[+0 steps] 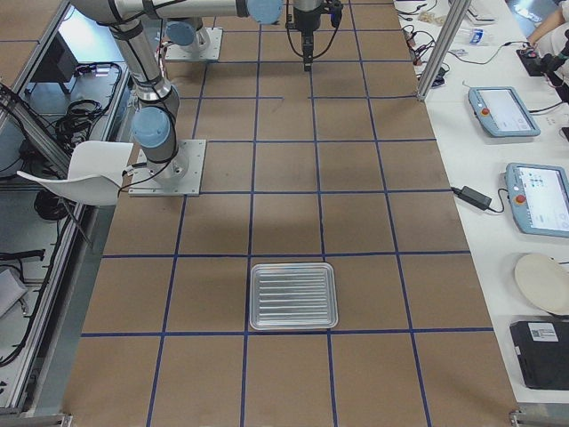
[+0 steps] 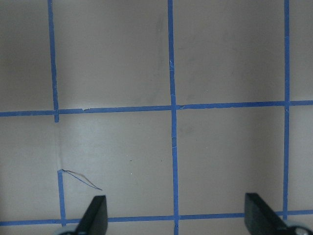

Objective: Place bearing gear from tray to pile

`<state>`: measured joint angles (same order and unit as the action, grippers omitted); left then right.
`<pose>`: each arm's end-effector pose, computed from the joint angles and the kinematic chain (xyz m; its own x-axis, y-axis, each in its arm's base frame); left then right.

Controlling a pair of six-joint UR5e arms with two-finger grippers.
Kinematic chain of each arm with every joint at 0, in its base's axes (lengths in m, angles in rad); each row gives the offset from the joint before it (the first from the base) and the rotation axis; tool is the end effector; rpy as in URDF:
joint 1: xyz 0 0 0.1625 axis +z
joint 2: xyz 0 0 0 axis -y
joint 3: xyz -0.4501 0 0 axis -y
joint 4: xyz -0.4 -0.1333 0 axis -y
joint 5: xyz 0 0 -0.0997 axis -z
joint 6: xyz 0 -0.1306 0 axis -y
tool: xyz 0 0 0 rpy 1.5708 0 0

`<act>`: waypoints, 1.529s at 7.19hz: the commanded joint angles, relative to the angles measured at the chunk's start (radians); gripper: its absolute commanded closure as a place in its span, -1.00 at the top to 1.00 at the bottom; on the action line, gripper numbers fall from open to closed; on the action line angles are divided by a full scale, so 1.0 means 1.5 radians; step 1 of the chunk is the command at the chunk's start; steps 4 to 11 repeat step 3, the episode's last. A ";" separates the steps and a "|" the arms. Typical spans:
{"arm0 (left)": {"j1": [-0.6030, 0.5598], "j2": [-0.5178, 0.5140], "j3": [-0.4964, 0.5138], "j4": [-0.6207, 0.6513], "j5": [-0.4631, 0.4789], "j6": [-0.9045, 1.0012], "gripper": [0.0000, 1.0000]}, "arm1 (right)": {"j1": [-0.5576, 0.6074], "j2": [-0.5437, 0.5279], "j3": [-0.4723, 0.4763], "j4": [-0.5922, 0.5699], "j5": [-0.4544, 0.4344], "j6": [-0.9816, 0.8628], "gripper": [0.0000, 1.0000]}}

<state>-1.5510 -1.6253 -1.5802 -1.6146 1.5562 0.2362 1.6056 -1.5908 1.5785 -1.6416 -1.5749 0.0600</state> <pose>-0.1251 -0.5114 0.4458 -0.9765 0.2118 0.0393 0.2148 0.9714 0.1011 0.1501 -0.4962 0.4956 -0.9997 0.0253 -0.0009 0.0253 0.9962 -0.0831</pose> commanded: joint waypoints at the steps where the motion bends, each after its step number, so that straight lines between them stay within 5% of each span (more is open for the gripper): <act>1: 0.008 0.005 -0.008 0.001 0.001 0.007 1.00 | 0.000 0.004 -0.001 -0.004 0.000 -0.001 1.00; 11: 0.012 0.008 -0.011 0.000 0.001 0.008 1.00 | -0.001 0.006 -0.001 -0.010 0.000 -0.001 1.00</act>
